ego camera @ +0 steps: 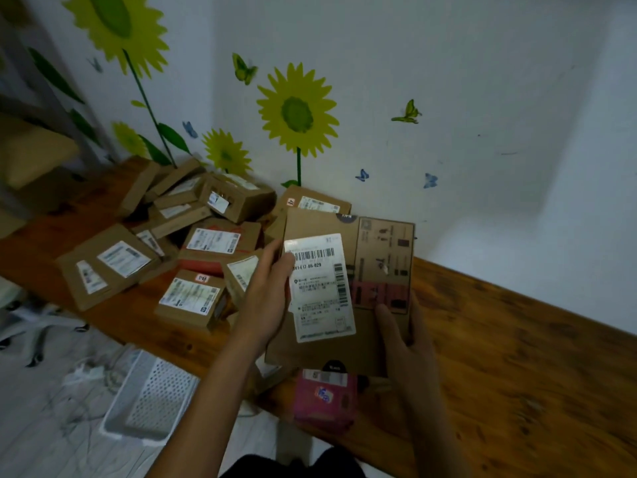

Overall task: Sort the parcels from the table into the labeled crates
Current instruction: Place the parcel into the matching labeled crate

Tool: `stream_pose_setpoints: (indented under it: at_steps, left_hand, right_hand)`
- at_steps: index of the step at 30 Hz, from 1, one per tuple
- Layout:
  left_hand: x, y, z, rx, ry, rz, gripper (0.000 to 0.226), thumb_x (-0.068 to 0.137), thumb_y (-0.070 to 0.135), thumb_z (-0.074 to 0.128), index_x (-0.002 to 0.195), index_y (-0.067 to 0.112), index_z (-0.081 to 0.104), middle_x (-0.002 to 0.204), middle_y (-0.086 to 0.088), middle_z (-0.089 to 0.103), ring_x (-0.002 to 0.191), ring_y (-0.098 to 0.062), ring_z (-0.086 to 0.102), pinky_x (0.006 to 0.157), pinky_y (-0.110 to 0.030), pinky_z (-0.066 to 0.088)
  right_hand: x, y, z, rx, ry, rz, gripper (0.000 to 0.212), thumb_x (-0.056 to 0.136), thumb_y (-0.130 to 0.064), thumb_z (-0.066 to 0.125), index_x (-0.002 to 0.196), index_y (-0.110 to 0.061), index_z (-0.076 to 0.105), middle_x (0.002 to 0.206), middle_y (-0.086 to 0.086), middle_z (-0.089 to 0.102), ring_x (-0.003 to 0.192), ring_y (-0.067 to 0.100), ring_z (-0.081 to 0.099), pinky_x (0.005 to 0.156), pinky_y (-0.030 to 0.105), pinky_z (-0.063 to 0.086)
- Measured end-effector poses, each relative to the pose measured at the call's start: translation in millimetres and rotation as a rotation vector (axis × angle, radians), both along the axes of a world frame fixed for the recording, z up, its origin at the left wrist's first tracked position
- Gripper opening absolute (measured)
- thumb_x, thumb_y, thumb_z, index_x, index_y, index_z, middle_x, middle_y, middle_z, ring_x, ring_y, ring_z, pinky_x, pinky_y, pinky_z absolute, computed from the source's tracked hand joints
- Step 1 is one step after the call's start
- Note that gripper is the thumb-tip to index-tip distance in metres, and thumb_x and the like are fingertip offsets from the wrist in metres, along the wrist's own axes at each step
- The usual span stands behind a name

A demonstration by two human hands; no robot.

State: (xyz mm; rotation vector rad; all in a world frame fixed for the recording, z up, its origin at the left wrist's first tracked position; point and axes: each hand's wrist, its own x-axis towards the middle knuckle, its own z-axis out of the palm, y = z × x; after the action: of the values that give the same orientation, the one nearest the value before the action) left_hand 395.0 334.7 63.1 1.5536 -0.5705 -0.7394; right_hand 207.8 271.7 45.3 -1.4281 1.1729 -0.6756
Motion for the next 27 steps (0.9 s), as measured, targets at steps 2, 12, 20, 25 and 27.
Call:
stream_pose_setpoints:
  at_steps: [2,12,20,25,27]
  left_hand:
    - [-2,2,21,-0.033,-0.03,0.004,0.029,0.103,0.047,0.042,0.131,0.041,0.049,0.093,0.03,0.069,0.084,0.012,0.064,0.072,-0.028,0.044]
    - [-19,16,57,-0.126,-0.039,-0.009,0.024,0.103,0.041,0.046,0.127,0.043,0.051,0.1,0.016,0.073,0.091,-0.004,0.069,0.074,-0.03,0.047]
    - [-20,20,64,-0.179,-0.003,-0.05,0.036,0.104,0.034,0.046,0.14,0.033,0.047,0.101,0.012,0.074,0.092,-0.007,0.071,0.075,-0.029,0.047]
    - [-19,24,65,-0.197,0.025,-0.097,0.038,0.104,0.03,0.046,0.143,0.032,0.046,0.107,0.007,0.074,0.097,-0.011,0.071,0.076,-0.029,0.05]
    - [-19,24,65,-0.207,0.025,-0.11,0.04,0.104,0.031,0.048,0.143,0.033,0.045,0.112,0.006,0.073,0.1,-0.013,0.071,0.078,-0.031,0.05]
  right_hand:
    - [-2,5,13,-0.013,-0.064,-0.012,0.055,0.082,-0.063,0.055,0.134,-0.065,0.041,0.122,-0.013,0.066,0.1,0.01,0.07,0.077,0.035,0.063]
    - [-21,26,55,-0.109,-0.155,-0.052,0.065,0.078,-0.057,0.055,0.142,-0.048,0.045,0.114,-0.013,0.068,0.09,0.001,0.071,0.06,0.023,0.06]
    - [-24,38,60,-0.144,-0.177,-0.104,0.072,0.074,-0.062,0.056,0.143,-0.046,0.047,0.115,-0.011,0.069,0.093,0.007,0.072,0.066,0.032,0.063]
    - [-24,41,61,-0.162,-0.166,-0.122,0.071,0.073,-0.064,0.055,0.141,-0.047,0.047,0.114,-0.014,0.068,0.093,0.004,0.071,0.063,0.028,0.062]
    - [-24,43,61,-0.159,-0.176,-0.126,0.071,0.072,-0.066,0.055,0.14,-0.047,0.048,0.11,-0.016,0.07,0.093,0.005,0.072,0.066,0.034,0.063]
